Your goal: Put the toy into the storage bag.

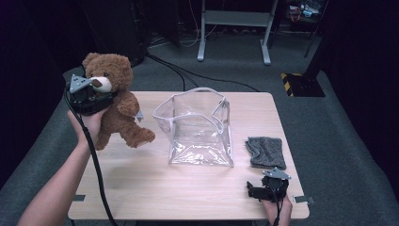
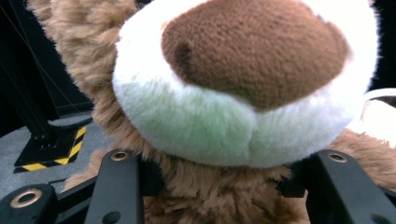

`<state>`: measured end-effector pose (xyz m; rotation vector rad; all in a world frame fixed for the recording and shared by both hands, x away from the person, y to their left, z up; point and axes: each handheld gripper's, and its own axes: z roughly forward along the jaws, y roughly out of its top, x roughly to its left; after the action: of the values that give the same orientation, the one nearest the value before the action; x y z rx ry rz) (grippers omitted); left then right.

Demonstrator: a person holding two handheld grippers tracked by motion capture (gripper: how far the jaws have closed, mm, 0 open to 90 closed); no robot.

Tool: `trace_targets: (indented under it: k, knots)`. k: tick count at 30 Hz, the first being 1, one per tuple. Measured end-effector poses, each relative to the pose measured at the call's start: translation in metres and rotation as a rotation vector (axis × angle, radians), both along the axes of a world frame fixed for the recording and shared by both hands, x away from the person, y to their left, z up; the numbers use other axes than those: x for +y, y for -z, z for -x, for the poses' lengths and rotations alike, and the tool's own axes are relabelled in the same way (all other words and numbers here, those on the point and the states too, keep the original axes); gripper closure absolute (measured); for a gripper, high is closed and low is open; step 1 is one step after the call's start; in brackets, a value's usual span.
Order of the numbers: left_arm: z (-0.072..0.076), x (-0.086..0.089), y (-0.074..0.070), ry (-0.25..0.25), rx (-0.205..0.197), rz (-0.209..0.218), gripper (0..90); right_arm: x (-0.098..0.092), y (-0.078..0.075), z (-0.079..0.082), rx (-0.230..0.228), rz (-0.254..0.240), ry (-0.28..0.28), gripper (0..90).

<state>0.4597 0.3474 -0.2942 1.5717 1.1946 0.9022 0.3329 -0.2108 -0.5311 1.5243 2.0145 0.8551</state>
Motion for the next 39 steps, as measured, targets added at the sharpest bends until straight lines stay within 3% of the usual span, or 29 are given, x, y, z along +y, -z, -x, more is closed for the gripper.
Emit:
trace_targets:
  k: [22, 39]
  knots:
    - [-0.017, -0.013, -0.043, -0.032, -0.062, 0.017, 47.3, 0.0, 0.0, 0.0, -0.001, 0.0, -0.003, 0.0]
    - [-0.041, -0.05, -0.061, -0.016, -0.087, 0.026, 46.9, 0.0, 0.0, 0.0, 0.0, 0.0, 0.0, 0.0]
